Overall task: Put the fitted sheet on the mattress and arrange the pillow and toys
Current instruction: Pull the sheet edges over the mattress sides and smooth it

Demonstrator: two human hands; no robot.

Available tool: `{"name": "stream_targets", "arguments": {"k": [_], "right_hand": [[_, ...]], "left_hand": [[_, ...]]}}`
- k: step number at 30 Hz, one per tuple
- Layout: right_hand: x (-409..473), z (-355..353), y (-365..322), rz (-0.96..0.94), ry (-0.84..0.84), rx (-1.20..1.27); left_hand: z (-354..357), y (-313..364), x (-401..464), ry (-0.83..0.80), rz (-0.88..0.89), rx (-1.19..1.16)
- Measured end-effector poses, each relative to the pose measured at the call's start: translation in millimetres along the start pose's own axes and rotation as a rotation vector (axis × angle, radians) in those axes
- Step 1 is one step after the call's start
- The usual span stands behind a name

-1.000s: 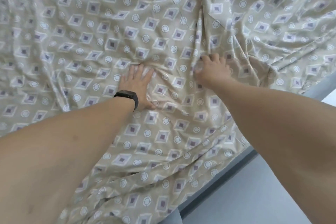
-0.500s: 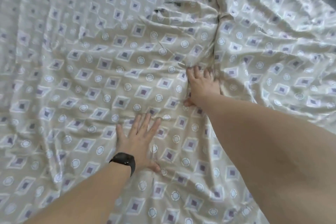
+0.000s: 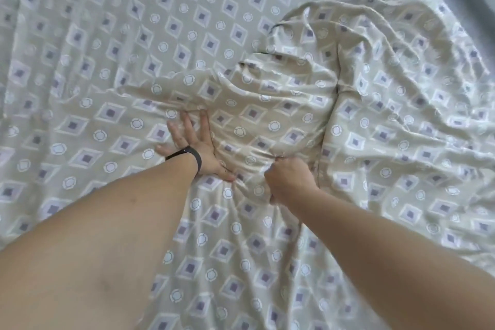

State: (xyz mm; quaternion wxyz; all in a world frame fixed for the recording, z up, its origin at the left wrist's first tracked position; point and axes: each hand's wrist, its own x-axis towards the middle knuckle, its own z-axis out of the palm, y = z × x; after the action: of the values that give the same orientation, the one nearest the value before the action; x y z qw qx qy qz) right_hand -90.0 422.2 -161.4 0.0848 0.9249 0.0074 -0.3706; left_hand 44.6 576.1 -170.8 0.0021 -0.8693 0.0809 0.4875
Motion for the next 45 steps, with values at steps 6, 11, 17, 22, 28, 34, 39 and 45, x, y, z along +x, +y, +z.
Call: {"name": "stream_targets", "arguments": {"k": [6, 11, 17, 22, 28, 34, 39, 45], "right_hand": [[104, -88, 89, 0.139, 0.345, 0.138], [140, -60, 106, 0.276, -0.027, 0.426], [149, -71, 126, 0.149, -0.161, 0.462], [147, -68, 130, 0.126, -0.143, 0.427], [144, -59, 129, 0.080, -0.079, 0.421], [135, -59, 197, -0.170, 0.218, 0.111], [134, -47, 218, -0.180, 0.262, 0.077], [143, -49, 222, -0.185, 0.202, 0.078]], "left_hand": [[-13, 6, 10, -0.115, -0.108, 0.033], [-13, 6, 21, -0.170, -0.110, 0.052], [-16, 10, 20, -0.153, -0.097, 0.020], [-12, 13, 10, -0.107, -0.064, -0.015], [1, 12, 13, -0.042, -0.075, -0.020], [-2, 17, 13, -0.049, -0.101, -0.029], [-10, 17, 12, -0.071, -0.127, -0.017], [-9, 20, 13, -0.084, -0.155, 0.009]]}}
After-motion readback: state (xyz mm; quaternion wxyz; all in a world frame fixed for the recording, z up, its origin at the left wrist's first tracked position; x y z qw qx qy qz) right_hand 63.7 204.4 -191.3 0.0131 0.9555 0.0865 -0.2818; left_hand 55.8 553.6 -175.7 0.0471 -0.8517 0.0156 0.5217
